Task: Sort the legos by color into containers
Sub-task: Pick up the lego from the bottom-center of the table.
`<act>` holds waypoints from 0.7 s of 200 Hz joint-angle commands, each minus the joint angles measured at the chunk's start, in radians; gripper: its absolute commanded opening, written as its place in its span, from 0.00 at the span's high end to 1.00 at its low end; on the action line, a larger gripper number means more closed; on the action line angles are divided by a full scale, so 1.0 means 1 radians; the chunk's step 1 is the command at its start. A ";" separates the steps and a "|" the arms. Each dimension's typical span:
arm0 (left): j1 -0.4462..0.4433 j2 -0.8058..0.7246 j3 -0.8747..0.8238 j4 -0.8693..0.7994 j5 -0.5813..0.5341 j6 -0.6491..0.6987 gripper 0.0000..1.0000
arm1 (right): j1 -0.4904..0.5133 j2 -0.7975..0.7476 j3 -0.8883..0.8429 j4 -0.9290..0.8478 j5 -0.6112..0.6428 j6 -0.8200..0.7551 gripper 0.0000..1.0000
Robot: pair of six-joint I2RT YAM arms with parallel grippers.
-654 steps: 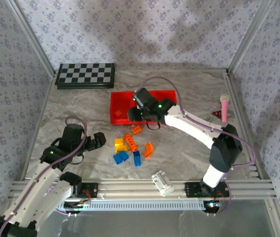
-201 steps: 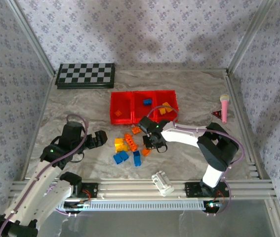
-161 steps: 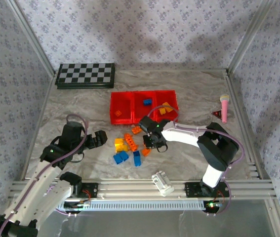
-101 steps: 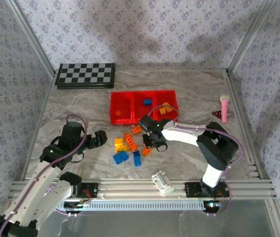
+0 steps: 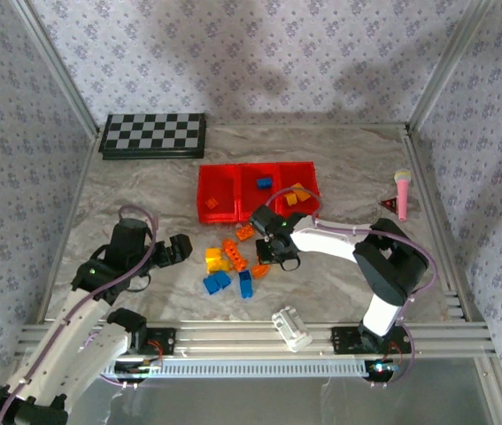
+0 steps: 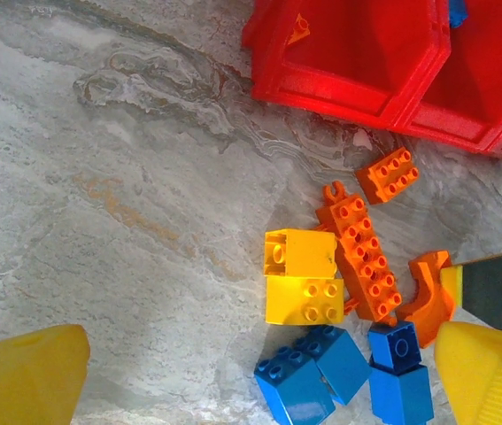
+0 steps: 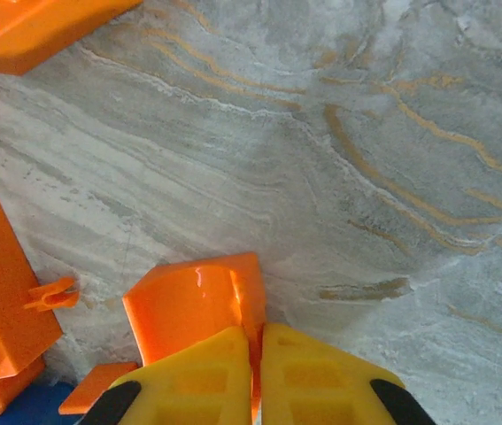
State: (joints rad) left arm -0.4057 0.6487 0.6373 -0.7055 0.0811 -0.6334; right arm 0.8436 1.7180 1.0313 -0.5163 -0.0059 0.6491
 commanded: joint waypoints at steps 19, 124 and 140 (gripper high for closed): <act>0.004 -0.020 -0.005 0.011 -0.015 -0.008 0.00 | -0.011 -0.074 0.037 -0.034 -0.022 -0.010 1.00; 0.004 -0.017 -0.005 0.018 -0.014 -0.003 0.00 | -0.104 -0.020 0.422 0.023 -0.014 -0.106 1.00; 0.005 -0.015 -0.004 0.018 -0.012 -0.003 0.00 | -0.107 0.077 0.549 0.008 -0.013 -0.136 1.00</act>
State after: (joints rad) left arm -0.4057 0.6411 0.6312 -0.7029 0.0780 -0.6369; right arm 0.7448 1.6699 1.4395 -0.5037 -0.0338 0.5816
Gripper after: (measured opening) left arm 0.996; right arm 0.053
